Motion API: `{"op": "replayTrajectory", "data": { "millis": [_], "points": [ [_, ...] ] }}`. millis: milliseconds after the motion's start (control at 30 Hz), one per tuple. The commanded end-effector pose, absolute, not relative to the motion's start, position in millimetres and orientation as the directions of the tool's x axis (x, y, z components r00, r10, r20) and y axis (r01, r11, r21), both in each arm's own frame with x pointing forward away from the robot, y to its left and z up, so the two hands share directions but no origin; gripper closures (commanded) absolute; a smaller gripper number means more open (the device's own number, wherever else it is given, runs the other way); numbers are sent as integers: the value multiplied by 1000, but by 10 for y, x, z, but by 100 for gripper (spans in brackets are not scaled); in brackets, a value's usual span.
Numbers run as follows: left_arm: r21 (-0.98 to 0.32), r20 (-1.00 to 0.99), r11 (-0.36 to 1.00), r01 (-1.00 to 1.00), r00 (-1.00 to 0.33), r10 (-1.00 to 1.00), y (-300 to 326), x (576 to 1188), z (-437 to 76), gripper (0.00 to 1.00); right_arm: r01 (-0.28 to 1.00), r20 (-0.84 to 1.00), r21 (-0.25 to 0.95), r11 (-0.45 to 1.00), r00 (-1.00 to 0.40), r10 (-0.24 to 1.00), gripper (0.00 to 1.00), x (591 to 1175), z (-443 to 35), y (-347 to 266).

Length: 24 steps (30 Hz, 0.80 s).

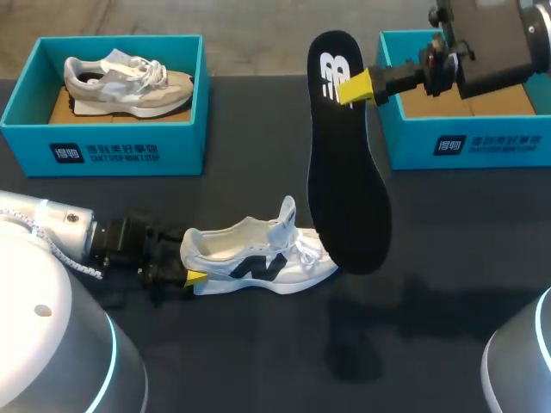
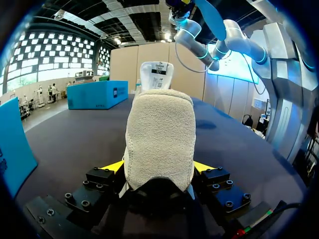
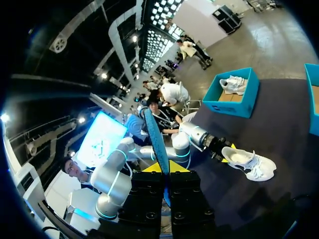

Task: Take the shoe out of the shoebox, open the shoe tongue, remove and reinsert the insole, then place the shoe into the shoebox

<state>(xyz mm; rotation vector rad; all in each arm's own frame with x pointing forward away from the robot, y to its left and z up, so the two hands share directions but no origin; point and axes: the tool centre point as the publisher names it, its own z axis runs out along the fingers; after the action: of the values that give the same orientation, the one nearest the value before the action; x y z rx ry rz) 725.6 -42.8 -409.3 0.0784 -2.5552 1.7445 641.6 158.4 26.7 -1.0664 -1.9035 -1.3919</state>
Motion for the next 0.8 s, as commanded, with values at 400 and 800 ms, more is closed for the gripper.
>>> {"op": "replayTrajectory", "data": {
  "millis": [400,800],
  "points": [
    [-928,68,366,-68,-998,-14,-440,7271,-4125,100,840,792,531,115,-539,285,100,6359,220,1622],
    [-928,68,366,-68,-998,-14,-440,7271,-4125,100,836,789,536,114,-545,284,100,6354,225,1625]
  ]
}}
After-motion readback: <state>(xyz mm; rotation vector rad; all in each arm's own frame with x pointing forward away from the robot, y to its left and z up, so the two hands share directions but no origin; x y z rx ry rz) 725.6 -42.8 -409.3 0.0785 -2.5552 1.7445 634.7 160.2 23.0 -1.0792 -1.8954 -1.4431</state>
